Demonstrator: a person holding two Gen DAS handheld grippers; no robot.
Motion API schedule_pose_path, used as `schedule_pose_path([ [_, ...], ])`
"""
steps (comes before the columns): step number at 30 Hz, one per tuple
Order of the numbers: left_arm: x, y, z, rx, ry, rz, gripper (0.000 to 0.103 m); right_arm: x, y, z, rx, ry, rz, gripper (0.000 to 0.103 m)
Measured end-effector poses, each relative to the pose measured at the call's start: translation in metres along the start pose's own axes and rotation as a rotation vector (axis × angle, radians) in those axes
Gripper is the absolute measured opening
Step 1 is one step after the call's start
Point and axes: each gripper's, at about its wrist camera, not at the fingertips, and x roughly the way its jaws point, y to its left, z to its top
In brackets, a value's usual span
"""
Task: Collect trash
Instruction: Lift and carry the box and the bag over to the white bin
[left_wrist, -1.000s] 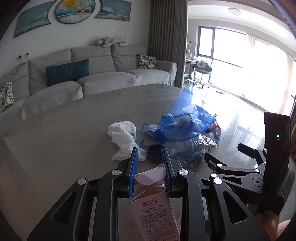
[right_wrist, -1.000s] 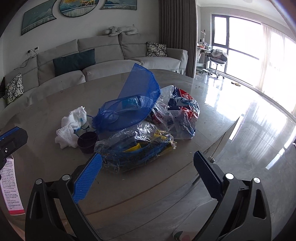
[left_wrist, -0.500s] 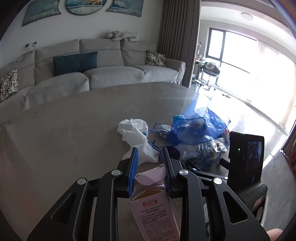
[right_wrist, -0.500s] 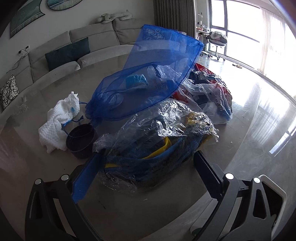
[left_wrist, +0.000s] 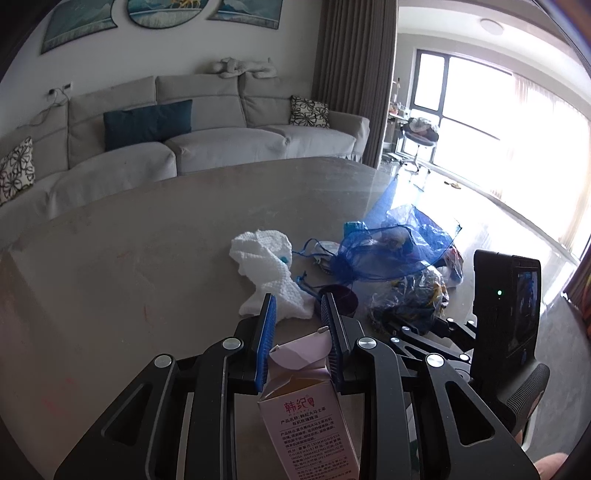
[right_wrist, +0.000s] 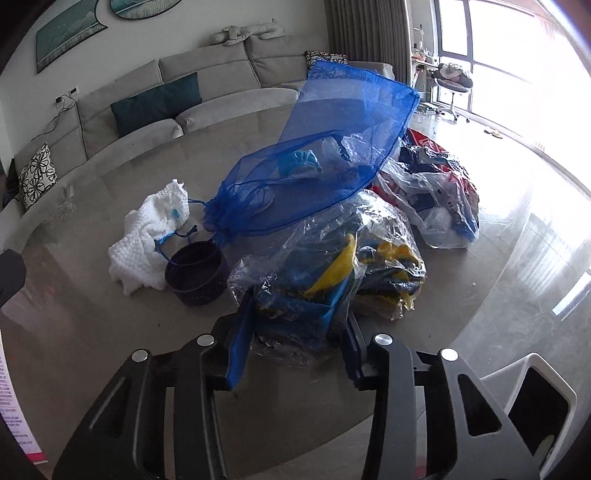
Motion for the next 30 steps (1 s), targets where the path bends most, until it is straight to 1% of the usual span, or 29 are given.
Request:
schedule_pose_path([
  [4, -0.003, -0.002, 0.0, 0.006, -0.008, 0.005, 0.025, -0.019, -0.001, -0.002, -0.013, -0.018, 0.007, 0.037],
  [7, -0.006, -0.003, 0.0, 0.006, -0.015, 0.008, 0.025, -0.043, 0.001, -0.004, -0.037, -0.05, 0.012, 0.037],
  [12, -0.007, -0.009, 0.0, 0.003, -0.019, 0.001, 0.025, -0.095, 0.002, -0.001, -0.063, -0.142, 0.022, 0.037],
  [15, -0.008, -0.019, -0.001, 0.015, -0.023, -0.009, 0.025, -0.122, -0.007, 0.003, -0.065, -0.198, 0.017, 0.037],
  [17, -0.009, -0.026, -0.002, 0.025, -0.024, -0.025, 0.025, -0.137, -0.016, 0.002, -0.06, -0.229, -0.002, 0.037],
  [20, -0.01, -0.041, -0.005, 0.05, -0.03, -0.056, 0.025, -0.149, -0.034, 0.002, -0.043, -0.249, -0.035, 0.037],
  [24, -0.01, -0.067, -0.011, 0.098, -0.034, -0.104, 0.025, -0.153, -0.06, -0.005, -0.011, -0.249, -0.087, 0.037],
  [30, -0.005, -0.124, -0.026, 0.172, -0.018, -0.2, 0.025, -0.164, -0.092, -0.023, 0.018, -0.244, -0.167, 0.037],
])
